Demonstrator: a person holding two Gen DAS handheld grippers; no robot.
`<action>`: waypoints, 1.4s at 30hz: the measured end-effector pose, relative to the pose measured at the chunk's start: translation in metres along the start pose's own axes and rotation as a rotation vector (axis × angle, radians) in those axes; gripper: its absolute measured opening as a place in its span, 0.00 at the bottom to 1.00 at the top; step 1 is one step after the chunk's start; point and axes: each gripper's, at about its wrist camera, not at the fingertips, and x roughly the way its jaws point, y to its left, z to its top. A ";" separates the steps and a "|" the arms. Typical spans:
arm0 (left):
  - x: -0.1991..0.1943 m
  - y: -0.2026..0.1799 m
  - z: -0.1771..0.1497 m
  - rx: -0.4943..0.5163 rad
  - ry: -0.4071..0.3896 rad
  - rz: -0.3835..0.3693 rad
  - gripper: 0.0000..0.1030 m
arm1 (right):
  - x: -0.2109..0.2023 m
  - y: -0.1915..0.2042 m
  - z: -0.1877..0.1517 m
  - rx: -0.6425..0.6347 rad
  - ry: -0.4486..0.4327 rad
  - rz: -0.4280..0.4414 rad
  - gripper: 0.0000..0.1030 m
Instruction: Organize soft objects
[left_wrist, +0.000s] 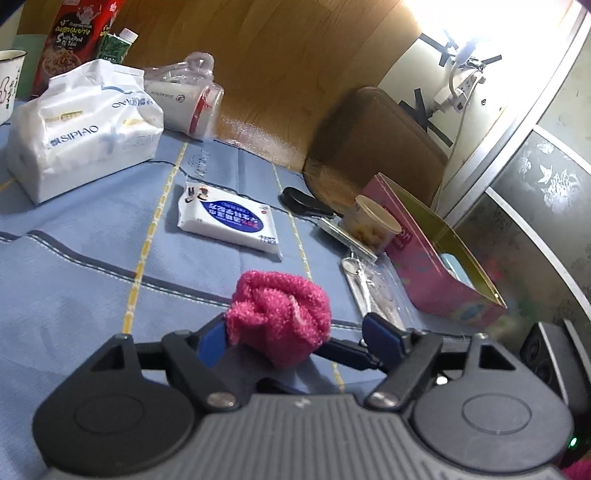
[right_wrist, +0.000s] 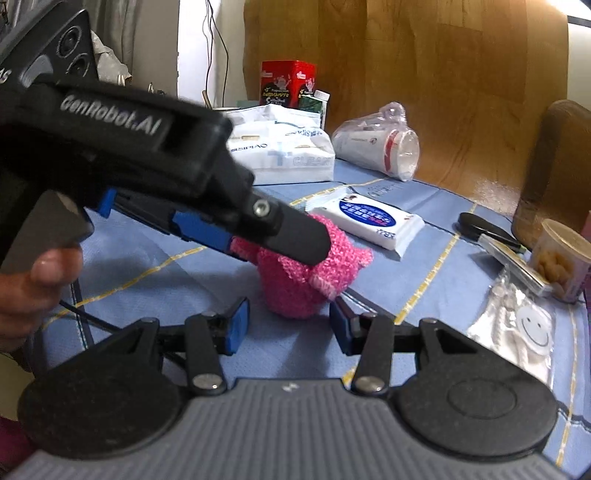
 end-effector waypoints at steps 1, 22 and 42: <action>0.001 -0.002 0.000 0.006 -0.002 0.005 0.69 | -0.001 0.001 -0.001 -0.007 0.000 -0.005 0.49; 0.003 -0.005 -0.005 0.036 0.038 -0.014 0.24 | -0.011 0.006 -0.009 -0.020 -0.003 -0.030 0.48; 0.023 -0.034 -0.001 0.130 0.079 0.034 0.32 | -0.021 -0.015 -0.017 0.065 -0.048 -0.092 0.42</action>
